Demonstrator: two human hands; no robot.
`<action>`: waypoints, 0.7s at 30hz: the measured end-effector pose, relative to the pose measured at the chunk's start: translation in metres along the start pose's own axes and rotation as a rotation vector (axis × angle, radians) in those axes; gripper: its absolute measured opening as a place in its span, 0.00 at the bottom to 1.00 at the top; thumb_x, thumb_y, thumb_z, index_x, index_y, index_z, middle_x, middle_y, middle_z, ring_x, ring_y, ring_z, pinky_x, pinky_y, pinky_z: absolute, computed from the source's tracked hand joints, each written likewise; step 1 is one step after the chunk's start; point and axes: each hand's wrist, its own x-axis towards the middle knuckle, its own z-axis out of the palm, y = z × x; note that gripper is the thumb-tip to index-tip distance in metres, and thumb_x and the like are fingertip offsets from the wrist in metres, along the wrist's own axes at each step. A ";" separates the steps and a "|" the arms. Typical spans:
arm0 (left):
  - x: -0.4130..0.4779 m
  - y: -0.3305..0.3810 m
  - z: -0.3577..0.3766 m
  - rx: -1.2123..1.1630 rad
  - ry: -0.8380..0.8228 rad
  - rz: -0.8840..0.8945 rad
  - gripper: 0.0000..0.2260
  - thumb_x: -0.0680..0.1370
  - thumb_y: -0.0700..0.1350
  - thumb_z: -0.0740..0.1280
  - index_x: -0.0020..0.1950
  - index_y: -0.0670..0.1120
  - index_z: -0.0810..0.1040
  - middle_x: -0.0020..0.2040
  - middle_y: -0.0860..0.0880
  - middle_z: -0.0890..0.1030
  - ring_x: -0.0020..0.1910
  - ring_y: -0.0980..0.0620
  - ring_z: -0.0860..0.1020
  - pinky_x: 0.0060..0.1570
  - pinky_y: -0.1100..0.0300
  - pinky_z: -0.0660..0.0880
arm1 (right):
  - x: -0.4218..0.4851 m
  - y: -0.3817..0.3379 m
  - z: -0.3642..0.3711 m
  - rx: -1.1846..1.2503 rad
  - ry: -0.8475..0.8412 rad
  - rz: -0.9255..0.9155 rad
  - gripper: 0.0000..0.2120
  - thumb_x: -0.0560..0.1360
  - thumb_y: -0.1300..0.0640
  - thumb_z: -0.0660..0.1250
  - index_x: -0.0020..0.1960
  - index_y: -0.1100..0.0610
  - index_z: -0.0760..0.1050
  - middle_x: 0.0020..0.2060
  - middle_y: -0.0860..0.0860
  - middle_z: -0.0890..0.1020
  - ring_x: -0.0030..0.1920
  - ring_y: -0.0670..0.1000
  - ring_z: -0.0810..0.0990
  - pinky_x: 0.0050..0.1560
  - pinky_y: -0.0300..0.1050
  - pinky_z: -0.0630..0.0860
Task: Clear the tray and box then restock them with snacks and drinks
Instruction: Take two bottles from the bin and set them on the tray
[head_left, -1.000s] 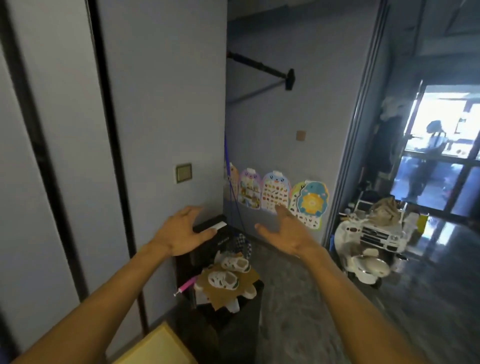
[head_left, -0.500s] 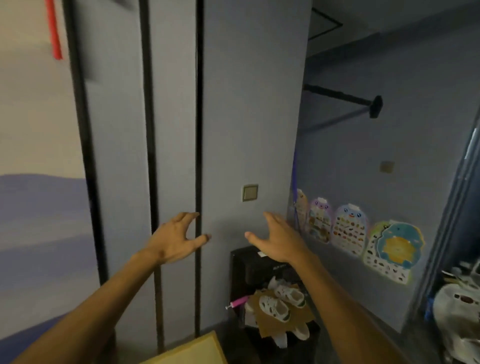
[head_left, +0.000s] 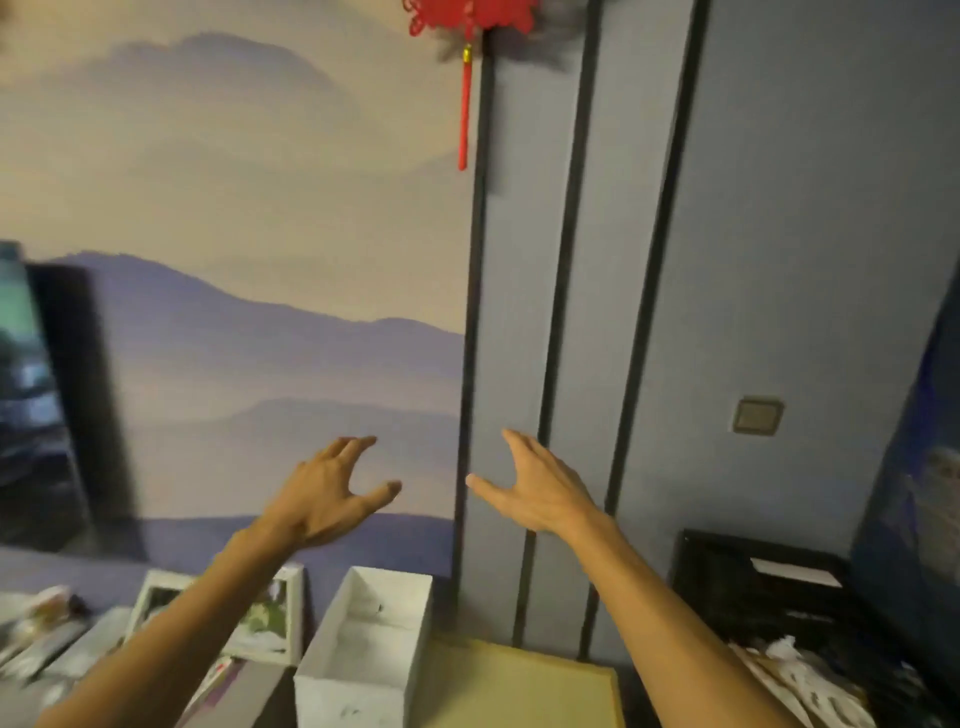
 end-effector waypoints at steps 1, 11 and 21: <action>-0.017 -0.018 -0.013 0.017 0.023 -0.046 0.45 0.71 0.79 0.56 0.81 0.54 0.66 0.78 0.48 0.71 0.73 0.42 0.74 0.71 0.45 0.72 | 0.007 -0.021 0.014 0.019 -0.018 -0.045 0.52 0.75 0.24 0.63 0.87 0.52 0.51 0.86 0.50 0.57 0.83 0.53 0.61 0.80 0.53 0.64; -0.211 -0.201 -0.160 0.156 0.209 -0.539 0.50 0.68 0.84 0.54 0.80 0.52 0.68 0.76 0.44 0.73 0.70 0.42 0.76 0.69 0.44 0.74 | 0.037 -0.263 0.134 0.133 -0.241 -0.434 0.50 0.77 0.26 0.64 0.87 0.54 0.52 0.85 0.54 0.58 0.82 0.58 0.63 0.78 0.58 0.66; -0.352 -0.317 -0.186 0.132 0.219 -0.856 0.40 0.75 0.76 0.62 0.81 0.54 0.65 0.79 0.45 0.70 0.72 0.44 0.73 0.70 0.43 0.73 | 0.017 -0.442 0.266 0.145 -0.450 -0.650 0.49 0.77 0.25 0.62 0.87 0.52 0.52 0.85 0.53 0.59 0.82 0.59 0.64 0.77 0.61 0.67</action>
